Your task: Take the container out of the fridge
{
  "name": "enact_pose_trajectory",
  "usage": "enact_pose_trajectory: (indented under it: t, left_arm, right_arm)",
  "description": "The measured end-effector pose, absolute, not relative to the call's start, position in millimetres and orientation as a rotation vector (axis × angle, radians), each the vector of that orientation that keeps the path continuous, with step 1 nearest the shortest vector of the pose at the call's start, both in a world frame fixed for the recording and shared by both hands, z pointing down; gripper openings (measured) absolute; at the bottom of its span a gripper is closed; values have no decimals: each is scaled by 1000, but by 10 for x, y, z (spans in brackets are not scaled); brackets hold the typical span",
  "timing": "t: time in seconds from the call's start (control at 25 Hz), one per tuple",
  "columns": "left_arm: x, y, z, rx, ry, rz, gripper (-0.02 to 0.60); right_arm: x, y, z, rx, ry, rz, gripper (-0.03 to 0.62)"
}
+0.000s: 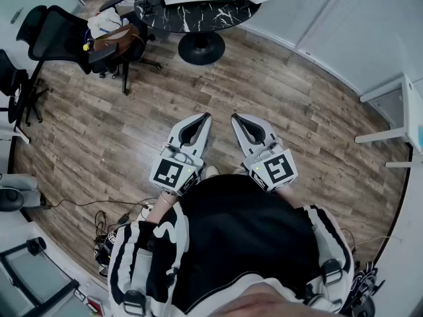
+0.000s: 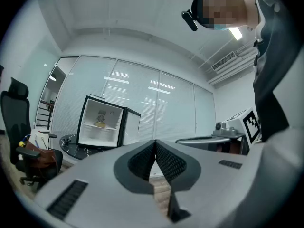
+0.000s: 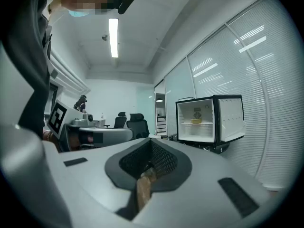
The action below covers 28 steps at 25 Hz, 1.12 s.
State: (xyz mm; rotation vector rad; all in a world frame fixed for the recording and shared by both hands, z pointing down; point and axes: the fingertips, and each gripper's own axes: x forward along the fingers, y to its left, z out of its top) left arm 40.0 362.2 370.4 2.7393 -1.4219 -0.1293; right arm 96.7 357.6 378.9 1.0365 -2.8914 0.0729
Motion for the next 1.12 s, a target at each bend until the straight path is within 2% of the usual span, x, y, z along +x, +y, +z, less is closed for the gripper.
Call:
enact_pose_trajectory:
  t: [1.12]
  left_arm:
    - [351, 3764, 3767, 2750, -1359, -134, 9]
  right_arm:
    - [905, 3712, 3832, 1138, -2862, 107, 11]
